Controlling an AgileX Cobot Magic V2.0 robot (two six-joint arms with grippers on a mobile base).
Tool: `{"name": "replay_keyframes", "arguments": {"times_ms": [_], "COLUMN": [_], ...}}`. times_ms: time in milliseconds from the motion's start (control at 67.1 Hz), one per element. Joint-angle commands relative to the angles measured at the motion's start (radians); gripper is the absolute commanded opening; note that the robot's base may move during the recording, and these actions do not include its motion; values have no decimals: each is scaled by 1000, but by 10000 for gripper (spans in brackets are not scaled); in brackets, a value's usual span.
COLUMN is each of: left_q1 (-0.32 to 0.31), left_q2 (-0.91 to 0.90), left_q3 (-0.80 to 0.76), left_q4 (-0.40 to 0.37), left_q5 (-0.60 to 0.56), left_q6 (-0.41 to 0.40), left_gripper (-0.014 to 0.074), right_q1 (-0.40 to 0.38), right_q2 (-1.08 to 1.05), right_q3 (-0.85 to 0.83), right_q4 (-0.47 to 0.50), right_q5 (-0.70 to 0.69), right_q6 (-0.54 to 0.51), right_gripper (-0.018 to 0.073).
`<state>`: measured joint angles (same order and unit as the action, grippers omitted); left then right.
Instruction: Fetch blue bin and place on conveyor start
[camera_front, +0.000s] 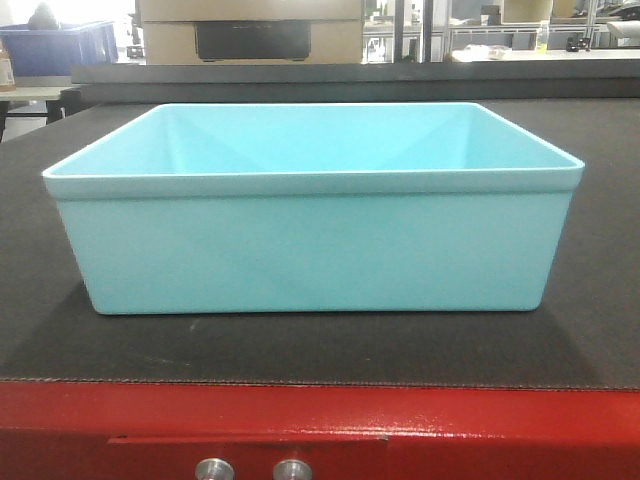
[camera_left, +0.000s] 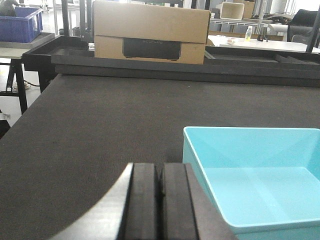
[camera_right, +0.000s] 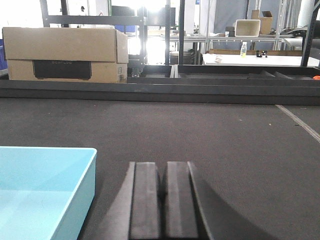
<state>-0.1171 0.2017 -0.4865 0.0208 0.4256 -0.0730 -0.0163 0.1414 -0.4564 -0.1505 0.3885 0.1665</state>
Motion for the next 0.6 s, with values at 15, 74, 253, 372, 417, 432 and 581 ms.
{"name": "replay_keyframes", "arguments": {"times_ms": [15, 74, 253, 372, 417, 432, 581], "left_q1": [0, 0, 0, 0, 0, 2, 58], "left_q2": [-6, -6, -6, -6, -6, -6, -29], "left_q3": [0, 0, 0, 0, 0, 3, 17], "left_q4": [3, 3, 3, 3, 3, 3, 59], "left_q5": [-18, -22, -24, -24, -24, -24, -13], "left_q6": [2, 2, 2, 2, 2, 2, 21], "left_gripper": [-111, -111, -111, -111, -111, -111, -111], "right_q1": [0, 0, 0, 0, 0, 0, 0], "right_q2": [-4, -4, -4, -4, -4, -4, -4], "right_q3": [4, 4, 4, 4, 4, 4, 4], "right_q4": [-12, -12, -12, -12, -12, -12, -12], "right_q5": [-31, -31, -31, -31, -31, -31, -31], "right_q6": [1, 1, 1, 1, 1, 1, 1], "right_gripper": [-162, -162, -162, -162, -162, -162, -162]}}
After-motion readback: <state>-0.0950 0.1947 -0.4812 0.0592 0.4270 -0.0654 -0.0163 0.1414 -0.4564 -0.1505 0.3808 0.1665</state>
